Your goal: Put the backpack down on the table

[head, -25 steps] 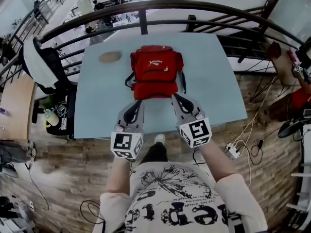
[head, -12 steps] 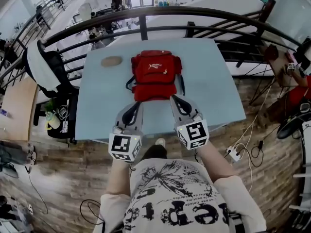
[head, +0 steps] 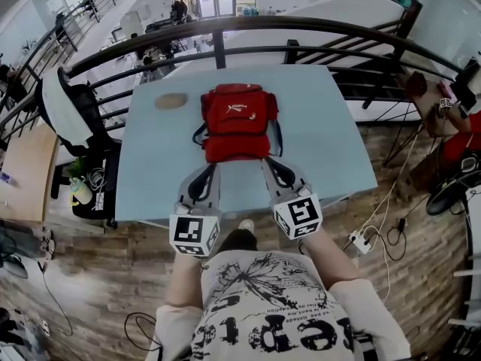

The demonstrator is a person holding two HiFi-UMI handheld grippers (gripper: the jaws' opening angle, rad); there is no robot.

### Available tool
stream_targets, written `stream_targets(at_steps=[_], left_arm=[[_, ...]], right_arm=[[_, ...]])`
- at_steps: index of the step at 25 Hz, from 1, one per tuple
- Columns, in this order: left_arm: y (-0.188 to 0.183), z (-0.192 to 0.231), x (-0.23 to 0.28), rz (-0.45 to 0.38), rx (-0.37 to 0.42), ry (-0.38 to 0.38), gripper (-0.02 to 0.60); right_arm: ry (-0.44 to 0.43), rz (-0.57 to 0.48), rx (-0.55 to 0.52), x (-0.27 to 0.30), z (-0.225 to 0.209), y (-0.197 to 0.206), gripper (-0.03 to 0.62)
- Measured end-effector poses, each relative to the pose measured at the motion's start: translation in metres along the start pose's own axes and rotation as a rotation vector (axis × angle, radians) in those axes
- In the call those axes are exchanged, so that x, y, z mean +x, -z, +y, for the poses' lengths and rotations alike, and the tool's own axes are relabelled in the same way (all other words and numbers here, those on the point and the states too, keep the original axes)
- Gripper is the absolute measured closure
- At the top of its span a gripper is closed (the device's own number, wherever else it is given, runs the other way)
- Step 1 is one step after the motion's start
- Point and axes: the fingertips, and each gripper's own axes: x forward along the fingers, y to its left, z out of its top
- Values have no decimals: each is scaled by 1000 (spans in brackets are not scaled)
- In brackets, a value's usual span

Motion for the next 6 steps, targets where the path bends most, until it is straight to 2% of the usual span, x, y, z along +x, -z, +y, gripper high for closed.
stream_targets(at_steps=[6], left_arm=[[-1, -8, -1, -6, -33, 25, 563]], right_arm=[[8, 13, 37, -6, -3, 2, 603]])
